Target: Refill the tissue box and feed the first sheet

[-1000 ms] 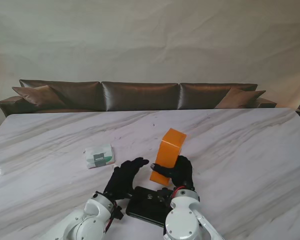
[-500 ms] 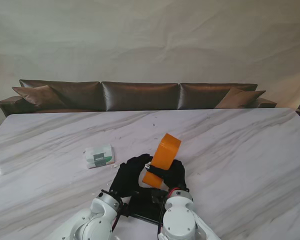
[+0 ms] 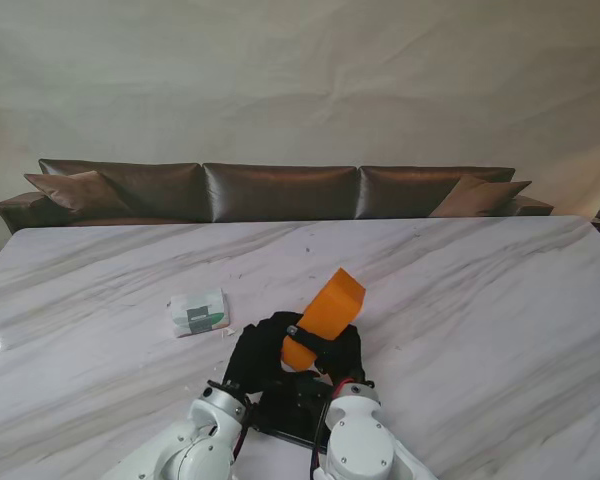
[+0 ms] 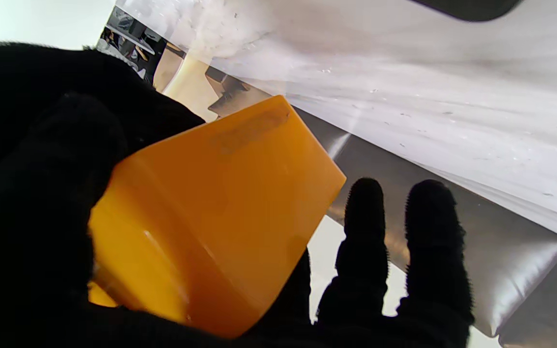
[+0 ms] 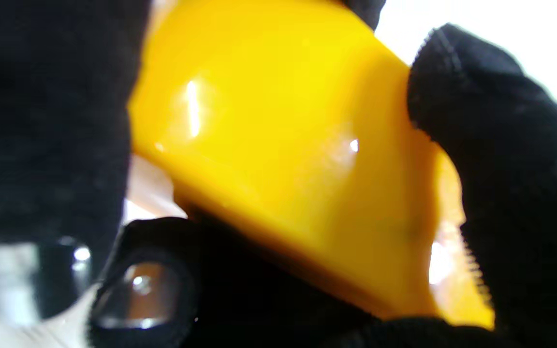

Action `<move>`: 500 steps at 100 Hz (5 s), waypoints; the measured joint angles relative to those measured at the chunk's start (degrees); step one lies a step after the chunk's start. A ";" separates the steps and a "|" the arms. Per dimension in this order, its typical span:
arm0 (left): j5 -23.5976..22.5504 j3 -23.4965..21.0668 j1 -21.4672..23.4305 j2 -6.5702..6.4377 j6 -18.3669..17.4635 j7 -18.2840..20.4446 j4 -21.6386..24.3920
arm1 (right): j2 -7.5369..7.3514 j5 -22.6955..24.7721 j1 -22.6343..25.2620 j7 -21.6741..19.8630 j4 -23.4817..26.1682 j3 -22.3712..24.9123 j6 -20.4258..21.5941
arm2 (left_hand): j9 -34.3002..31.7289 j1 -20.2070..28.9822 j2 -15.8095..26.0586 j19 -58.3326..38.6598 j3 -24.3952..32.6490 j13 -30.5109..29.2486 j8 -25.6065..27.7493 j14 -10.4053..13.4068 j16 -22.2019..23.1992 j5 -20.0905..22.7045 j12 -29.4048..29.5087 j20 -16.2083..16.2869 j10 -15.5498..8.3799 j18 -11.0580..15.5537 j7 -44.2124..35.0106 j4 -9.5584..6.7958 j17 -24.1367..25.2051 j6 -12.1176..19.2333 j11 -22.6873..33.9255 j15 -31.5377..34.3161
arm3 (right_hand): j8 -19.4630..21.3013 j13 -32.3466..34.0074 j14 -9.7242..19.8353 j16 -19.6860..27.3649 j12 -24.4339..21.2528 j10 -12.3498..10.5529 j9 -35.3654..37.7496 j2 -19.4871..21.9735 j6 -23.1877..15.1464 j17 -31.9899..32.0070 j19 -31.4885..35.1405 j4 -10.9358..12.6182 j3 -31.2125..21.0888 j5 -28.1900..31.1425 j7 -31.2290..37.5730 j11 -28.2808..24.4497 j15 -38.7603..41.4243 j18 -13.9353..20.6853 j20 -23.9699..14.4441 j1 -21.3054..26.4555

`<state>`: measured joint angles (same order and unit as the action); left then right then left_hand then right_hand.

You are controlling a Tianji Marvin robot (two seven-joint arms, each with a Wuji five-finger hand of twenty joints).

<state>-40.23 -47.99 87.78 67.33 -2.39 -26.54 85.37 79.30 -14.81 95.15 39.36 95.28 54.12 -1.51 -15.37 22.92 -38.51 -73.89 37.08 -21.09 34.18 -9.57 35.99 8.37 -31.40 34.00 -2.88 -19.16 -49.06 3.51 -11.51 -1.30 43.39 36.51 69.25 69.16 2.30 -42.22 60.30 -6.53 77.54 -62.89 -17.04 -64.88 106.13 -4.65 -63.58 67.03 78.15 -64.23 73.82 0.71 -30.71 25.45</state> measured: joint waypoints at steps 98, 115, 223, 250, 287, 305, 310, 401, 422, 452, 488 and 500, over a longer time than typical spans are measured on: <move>0.78 0.57 -2.31 4.22 -0.15 -16.76 -8.51 | -3.00 6.10 1.15 -11.10 -1.13 -0.31 5.91 | -41.61 8.62 -31.06 -0.19 19.90 -46.85 35.28 5.71 21.18 38.81 -23.61 2.68 -7.64 11.11 -22.55 -4.23 -46.73 12.20 13.48 35.13 | -47.86 -20.73 -6.67 14.20 -34.18 8.47 -29.18 25.05 13.88 32.46 -28.65 13.82 12.72 -30.07 -42.05 26.42 -36.71 -12.40 1.78 -13.20; 0.85 0.39 -2.33 4.87 0.41 -17.63 -8.82 | -3.13 5.94 1.34 -11.85 -1.05 -0.08 5.90 | -43.10 10.23 -32.30 -0.19 19.90 -46.98 33.76 5.74 19.71 39.96 -23.70 2.68 -6.44 11.09 -22.57 -3.92 -47.14 11.07 13.48 37.75 | -51.34 -25.36 -6.65 17.70 -34.82 7.91 -31.14 24.99 20.56 35.04 -30.04 15.28 11.79 -35.00 -47.37 26.42 -42.41 -13.13 1.66 -15.18; 10.81 -1.41 -1.26 7.27 0.30 -17.11 -7.92 | -5.93 5.13 1.79 -21.51 -0.94 2.20 4.46 | -48.69 13.84 -33.09 -0.17 19.89 -47.00 33.08 6.21 17.65 43.37 -24.78 3.31 -4.42 11.17 -28.20 -3.26 -47.63 12.49 21.52 41.77 | -59.15 -37.84 1.77 27.55 -45.75 10.70 -51.20 40.80 24.96 45.71 -45.09 12.05 17.84 -43.23 -47.52 40.82 -51.43 -14.56 1.91 -19.89; 15.33 -1.82 -0.49 8.30 -2.38 -16.83 -7.21 | -4.82 8.91 1.41 -15.54 -1.75 1.08 4.96 | -48.69 13.95 -33.11 -0.17 19.89 -47.00 33.08 6.11 17.08 43.33 -24.80 3.32 -4.35 11.17 -28.20 -3.26 -47.67 12.46 21.76 42.22 | -58.67 -33.93 2.05 27.60 -45.76 8.78 -46.01 50.07 23.30 44.18 -45.11 11.53 33.42 -35.17 -46.52 39.50 -49.16 -14.71 0.60 -7.16; 17.64 -2.17 -0.14 8.95 -4.63 -18.96 -7.17 | -6.90 8.83 0.31 -22.97 -2.66 1.49 7.93 | -48.69 14.14 -33.59 -0.17 19.89 -47.00 33.08 5.09 16.94 43.32 -24.80 3.35 -3.89 10.45 -28.20 -3.26 -47.70 12.42 21.80 42.86 | -59.93 -39.36 4.64 28.45 -46.43 10.99 -53.26 34.22 23.51 48.46 -47.97 12.04 14.10 -48.50 -49.54 43.08 -50.63 -15.28 0.67 -24.26; 19.09 -2.39 -0.14 9.27 -5.57 -19.74 -7.44 | -8.03 6.52 -0.41 -28.68 -3.82 1.50 11.35 | -49.35 14.59 -33.63 -0.17 19.89 -47.00 33.08 4.61 16.90 43.32 -24.80 3.49 -3.83 9.97 -28.20 -3.28 -47.70 12.41 22.24 43.12 | -61.35 -47.99 6.73 30.24 -47.24 10.66 -62.39 34.13 24.16 53.25 -55.66 11.24 13.32 -55.77 -50.64 44.44 -54.51 -12.98 1.57 -25.99; 19.46 -2.40 -0.16 9.36 -5.78 -19.88 -7.46 | -8.36 6.47 -0.70 -29.55 -4.27 1.33 12.33 | -49.35 14.61 -33.63 -0.17 19.89 -47.00 33.08 4.60 16.54 43.32 -24.80 3.49 -3.82 9.96 -28.20 -3.28 -47.71 12.41 22.25 43.21 | -62.03 -49.78 7.69 30.93 -47.86 9.77 -64.56 34.13 24.16 53.98 -57.28 10.90 13.20 -58.23 -50.61 45.13 -55.44 -12.29 1.94 -26.82; 19.73 -3.39 -1.29 10.67 -4.37 -21.15 -7.69 | -10.53 1.64 2.66 -36.76 -2.24 5.23 17.13 | -49.46 14.61 -33.14 -0.17 21.34 -47.60 33.08 5.10 15.82 43.31 -24.81 3.54 -3.73 10.11 -28.21 -3.33 -48.08 12.40 22.78 43.71 | -68.14 -54.80 1.39 33.16 -51.44 8.78 -67.20 34.21 20.45 51.96 -60.66 10.87 12.61 -60.25 -57.25 50.80 -63.02 -10.87 -2.19 -27.84; 18.49 -3.80 -2.16 10.37 -3.62 -20.89 -7.67 | -11.31 3.66 4.64 -38.86 -0.73 8.21 13.74 | -49.48 14.58 -32.82 -0.17 23.52 -47.61 33.08 5.62 15.79 43.31 -24.81 3.54 -3.72 10.61 -28.21 -3.35 -48.08 12.40 22.80 44.07 | -67.14 -54.83 -0.03 33.16 -50.85 9.47 -66.43 34.21 20.44 51.96 -60.62 10.86 12.68 -60.27 -53.77 49.42 -63.17 -10.92 -2.19 -27.16; 13.89 -4.14 -4.36 8.19 -0.09 -15.41 -7.67 | -12.08 12.26 9.81 -36.37 5.41 13.98 10.08 | -49.49 14.58 -32.83 -0.17 23.72 -47.63 33.08 6.01 15.72 43.31 -24.81 3.54 -3.72 11.01 -28.21 -3.40 -48.09 12.40 22.80 44.24 | -66.71 -54.83 -0.24 33.16 -50.43 9.49 -66.43 34.20 20.43 51.88 -60.14 10.87 12.75 -60.26 -51.75 47.92 -63.17 -10.97 -2.19 -27.14; 9.05 -0.80 -11.88 5.88 2.46 -8.64 -12.35 | -11.98 20.62 14.35 -30.25 10.38 18.50 6.71 | -49.49 14.53 -32.72 -0.17 23.74 -47.63 33.10 6.26 15.72 43.31 -24.81 3.54 -3.72 11.34 -28.21 -3.40 -48.11 12.42 22.80 44.48 | -65.84 -54.08 -0.77 33.16 -50.04 9.49 -65.55 34.11 20.38 50.67 -59.26 10.86 12.82 -58.93 -49.49 46.56 -63.17 -11.02 -2.19 -25.77; 8.66 1.50 -15.04 5.73 2.49 -7.00 -14.87 | -11.96 23.20 15.43 -29.65 11.09 19.46 6.05 | -49.49 14.38 -32.42 -0.17 23.76 -47.63 33.14 6.39 15.72 43.29 -24.81 3.54 -3.73 11.45 -28.21 -3.40 -48.12 12.47 22.80 44.50 | -65.84 -53.44 -0.82 33.06 -50.04 9.51 -64.86 34.10 20.38 50.48 -59.21 10.87 12.85 -58.27 -49.38 46.36 -63.17 -11.02 -2.19 -25.19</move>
<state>-31.57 -46.49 72.75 73.06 0.11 -33.54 70.51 67.34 8.39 110.58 9.71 106.37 73.58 4.53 -64.86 37.30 -70.93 -74.05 60.84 -68.72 67.32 -3.18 51.71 51.67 -56.22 37.54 -6.61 -7.71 -77.27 0.11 -59.63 11.17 66.19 81.01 3.41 15.72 1.48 -9.16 10.26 2.98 12.67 -28.79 3.34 -14.40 46.92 6.21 -50.73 8.76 28.77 -17.87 10.64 -10.31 -32.90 0.26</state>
